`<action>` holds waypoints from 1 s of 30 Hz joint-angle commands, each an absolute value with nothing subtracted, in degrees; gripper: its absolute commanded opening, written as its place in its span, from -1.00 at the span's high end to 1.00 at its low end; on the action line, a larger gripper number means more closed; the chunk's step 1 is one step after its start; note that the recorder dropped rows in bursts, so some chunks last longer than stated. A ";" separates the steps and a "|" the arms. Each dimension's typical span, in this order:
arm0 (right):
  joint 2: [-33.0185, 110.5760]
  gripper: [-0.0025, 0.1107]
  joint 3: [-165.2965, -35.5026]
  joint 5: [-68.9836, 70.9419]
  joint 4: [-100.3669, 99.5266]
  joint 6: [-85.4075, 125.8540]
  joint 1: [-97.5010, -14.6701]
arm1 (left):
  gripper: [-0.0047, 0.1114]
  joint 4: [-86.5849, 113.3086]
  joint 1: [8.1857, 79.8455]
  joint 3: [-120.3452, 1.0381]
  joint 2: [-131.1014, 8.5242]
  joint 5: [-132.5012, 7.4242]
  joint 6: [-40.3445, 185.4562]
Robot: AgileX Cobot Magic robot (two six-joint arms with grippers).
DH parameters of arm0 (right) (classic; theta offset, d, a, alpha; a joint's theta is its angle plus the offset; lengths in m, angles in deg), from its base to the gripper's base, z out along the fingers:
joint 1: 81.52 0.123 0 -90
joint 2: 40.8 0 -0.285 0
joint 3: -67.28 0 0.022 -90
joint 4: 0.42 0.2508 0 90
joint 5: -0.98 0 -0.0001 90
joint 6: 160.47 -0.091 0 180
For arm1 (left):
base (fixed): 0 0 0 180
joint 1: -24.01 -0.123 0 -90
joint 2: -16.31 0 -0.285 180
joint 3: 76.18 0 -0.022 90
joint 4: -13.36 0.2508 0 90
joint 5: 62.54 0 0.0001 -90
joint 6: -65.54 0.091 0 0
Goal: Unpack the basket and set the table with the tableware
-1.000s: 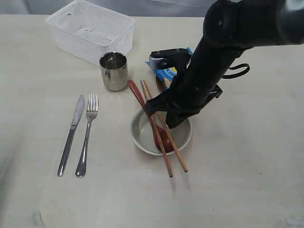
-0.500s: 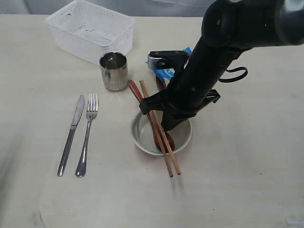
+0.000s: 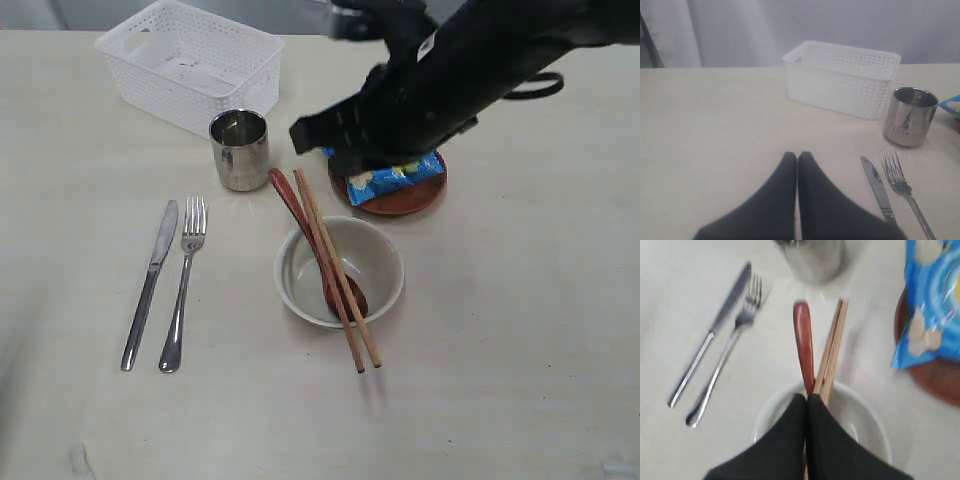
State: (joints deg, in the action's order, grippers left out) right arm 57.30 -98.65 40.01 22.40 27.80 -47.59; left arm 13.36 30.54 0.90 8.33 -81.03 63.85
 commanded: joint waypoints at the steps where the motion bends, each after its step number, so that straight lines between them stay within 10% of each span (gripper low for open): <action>1: 48.48 0.96 -98.76 34.44 18.27 26.12 -47.44 | 0.92 13.36 30.41 1.04 8.52 -80.85 63.84; 30: 2.48 0.96 -98.76 30.38 15.90 26.33 -47.44 | 0.92 13.36 30.41 1.04 8.52 -80.85 63.84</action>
State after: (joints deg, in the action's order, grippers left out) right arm 4.62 -98.65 31.00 16.21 26.39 -47.59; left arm 13.36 30.54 0.90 8.33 -81.03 63.85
